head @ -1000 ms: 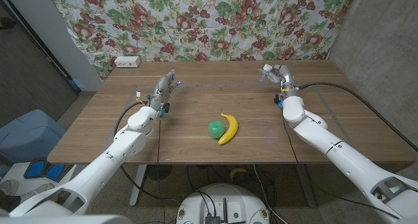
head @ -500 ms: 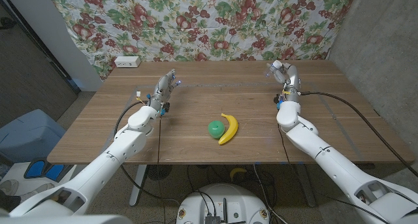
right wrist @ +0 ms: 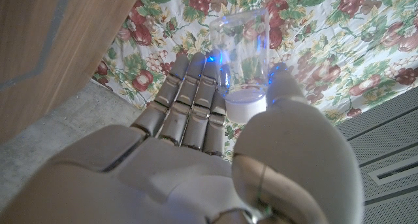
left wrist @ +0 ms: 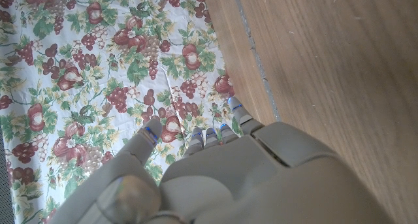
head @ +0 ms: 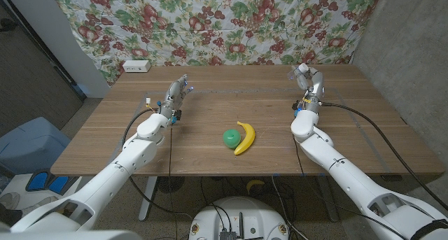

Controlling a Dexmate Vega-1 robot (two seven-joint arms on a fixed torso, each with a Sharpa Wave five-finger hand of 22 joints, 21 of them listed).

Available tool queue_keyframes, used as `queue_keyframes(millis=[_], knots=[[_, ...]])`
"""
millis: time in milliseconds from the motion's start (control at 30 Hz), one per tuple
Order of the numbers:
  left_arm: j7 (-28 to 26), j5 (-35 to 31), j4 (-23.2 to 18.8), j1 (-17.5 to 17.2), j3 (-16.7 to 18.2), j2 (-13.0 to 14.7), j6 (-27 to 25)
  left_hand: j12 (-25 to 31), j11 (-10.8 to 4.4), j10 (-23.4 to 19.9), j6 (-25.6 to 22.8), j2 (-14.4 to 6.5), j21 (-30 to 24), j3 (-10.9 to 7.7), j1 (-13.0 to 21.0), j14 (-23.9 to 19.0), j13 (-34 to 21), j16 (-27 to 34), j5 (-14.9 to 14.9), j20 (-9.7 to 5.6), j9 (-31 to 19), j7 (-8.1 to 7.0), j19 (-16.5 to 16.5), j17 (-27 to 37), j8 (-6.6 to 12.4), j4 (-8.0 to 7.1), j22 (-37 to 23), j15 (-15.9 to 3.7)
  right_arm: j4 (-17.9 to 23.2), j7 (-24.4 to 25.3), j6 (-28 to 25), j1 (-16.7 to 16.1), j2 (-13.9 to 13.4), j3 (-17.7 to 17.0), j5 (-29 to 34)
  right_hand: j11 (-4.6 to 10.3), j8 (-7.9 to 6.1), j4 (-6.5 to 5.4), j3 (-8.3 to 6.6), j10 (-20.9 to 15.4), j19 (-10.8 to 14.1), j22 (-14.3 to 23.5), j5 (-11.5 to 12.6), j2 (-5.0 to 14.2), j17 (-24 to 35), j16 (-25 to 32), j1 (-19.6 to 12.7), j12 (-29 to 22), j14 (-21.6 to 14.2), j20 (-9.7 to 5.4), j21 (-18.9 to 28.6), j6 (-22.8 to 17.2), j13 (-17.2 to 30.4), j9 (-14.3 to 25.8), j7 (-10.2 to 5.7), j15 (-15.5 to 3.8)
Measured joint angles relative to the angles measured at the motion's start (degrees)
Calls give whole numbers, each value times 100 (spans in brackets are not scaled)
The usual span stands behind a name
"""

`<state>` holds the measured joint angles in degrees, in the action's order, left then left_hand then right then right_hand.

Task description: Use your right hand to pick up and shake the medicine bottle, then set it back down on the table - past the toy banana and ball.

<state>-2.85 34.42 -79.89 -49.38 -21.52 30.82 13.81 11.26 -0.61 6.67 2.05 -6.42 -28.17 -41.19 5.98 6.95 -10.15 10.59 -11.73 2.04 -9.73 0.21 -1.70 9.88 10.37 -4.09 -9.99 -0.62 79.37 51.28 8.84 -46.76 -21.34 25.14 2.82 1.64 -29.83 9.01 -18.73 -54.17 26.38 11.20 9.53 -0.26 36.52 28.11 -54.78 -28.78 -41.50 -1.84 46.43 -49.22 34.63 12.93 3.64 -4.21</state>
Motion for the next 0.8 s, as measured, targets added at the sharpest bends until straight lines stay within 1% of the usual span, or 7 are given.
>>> queue_keyframes(millis=[200,267,500,533,567,700,800], knots=[[32,14,75,38,0,-14,20,0,0,0,0,0,0,0,0,0,0,0,0,0,0,0,0,0,0,0,0,0,130,-277,-155,8,-143,53,-4,0,1,0,0,0,0,0,0,0,0,0,0,23,-9,0,0,0,12,-1,0,-9],[42,16,84,42,0,-15,22,0,0,0,0,0,17,0,0,0,0,0,0,0,0,0,0,0,0,0,0,0,234,-450,-249,20,-271,97,-10,0,2,0,0,0,0,0,-1,0,2,0,0,23,-9,0,13,0,24,-2,0,-9],[60,26,128,66,0,-21,33,0,0,0,0,0,22,0,0,0,0,0,0,31,0,0,31,0,0,0,0,0,567,-1267,-642,79,-671,206,-121,0,9,-16,16,0,-1,0,-1,0,26,0,0,24,-9,1,40,0,15,-2,0,-9],[63,26,128,66,0,-21,34,0,0,0,0,0,22,0,0,0,0,0,0,31,0,0,30,0,0,0,0,0,583,-1267,-642,82,-688,211,-121,0,0,-16,16,0,-18,0,-1,0,26,0,0,24,-9,19,40,0,14,-3,0,-9],[70,27,142,74,0,-25,38,0,0,0,0,0,22,0,0,0,0,0,0,31,0,0,30,0,0,0,0,0,655,-1536,-778,98,-767,232,-165,0,-2,-16,16,0,-21,0,-1,0,26,0,0,24,-9,22,40,0,14,-3,0,-9],[82,29,162,83,-1,-32,39,0,0,0,0,0,22,0,0,0,0,0,0,31,0,0,30,0,0,0,0,0,841,-1998,-1048,150,-975,293,-239,0,-7,-16,16,0,-21,0,-1,0,26,0,0,24,-30,22,61,0,25,-4,0,12],[88,32,172,89,-4,-37,43,0,0,0,0,0,38,0,0,0,0,0,0,31,0,0,30,0,0,0,0,0,954,-2193,-1181,191,-1096,335,-266,0,-7,-16,16,0,-43,0,-2,0,26,0,0,27,-29,44,61,0,31,-4,0,12]])
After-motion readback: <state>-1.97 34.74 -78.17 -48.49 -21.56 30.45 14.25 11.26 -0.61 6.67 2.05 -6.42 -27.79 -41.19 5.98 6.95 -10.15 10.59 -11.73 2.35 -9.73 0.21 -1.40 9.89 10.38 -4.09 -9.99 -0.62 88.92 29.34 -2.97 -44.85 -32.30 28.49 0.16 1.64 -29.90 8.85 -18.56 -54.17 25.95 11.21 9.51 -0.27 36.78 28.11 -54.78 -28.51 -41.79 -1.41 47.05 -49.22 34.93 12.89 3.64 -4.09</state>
